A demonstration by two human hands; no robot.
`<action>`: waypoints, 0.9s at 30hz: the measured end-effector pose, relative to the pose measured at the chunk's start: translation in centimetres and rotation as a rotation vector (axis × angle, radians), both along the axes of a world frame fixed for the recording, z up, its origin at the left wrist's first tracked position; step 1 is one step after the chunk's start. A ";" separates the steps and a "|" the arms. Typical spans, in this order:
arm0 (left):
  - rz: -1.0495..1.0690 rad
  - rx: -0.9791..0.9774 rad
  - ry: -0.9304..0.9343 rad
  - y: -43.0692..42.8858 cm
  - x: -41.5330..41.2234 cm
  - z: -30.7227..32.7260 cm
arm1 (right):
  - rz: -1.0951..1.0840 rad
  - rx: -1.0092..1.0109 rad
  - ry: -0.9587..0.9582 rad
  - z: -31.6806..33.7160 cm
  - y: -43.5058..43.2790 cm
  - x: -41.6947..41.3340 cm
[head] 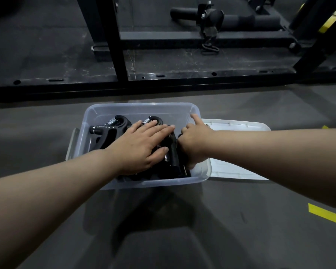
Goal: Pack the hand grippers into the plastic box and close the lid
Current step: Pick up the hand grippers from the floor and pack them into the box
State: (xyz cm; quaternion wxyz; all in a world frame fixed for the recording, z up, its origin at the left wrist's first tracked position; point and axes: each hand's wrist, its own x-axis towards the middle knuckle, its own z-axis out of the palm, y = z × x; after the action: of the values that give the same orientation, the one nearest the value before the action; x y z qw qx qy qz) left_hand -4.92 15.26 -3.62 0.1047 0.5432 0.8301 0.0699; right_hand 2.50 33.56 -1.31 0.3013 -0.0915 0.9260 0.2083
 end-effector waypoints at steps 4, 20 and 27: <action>0.005 0.028 -0.019 -0.1 0.0 -0.1 | -0.057 -0.095 0.047 1.5 0.8 -0.3; 0.031 0.025 0.002 0.0 0.2 -0.2 | 0.002 -0.032 0.148 -1.0 -0.2 0.8; 0.026 0.009 0.020 0.1 0.3 -0.1 | 0.027 -0.010 0.048 -1.7 -1.1 1.8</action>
State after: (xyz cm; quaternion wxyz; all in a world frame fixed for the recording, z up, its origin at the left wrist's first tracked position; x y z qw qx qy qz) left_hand -4.65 15.32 -3.72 0.0933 0.5334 0.8378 0.0696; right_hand 4.28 32.46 -3.02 0.2757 -0.1004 0.9327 0.2098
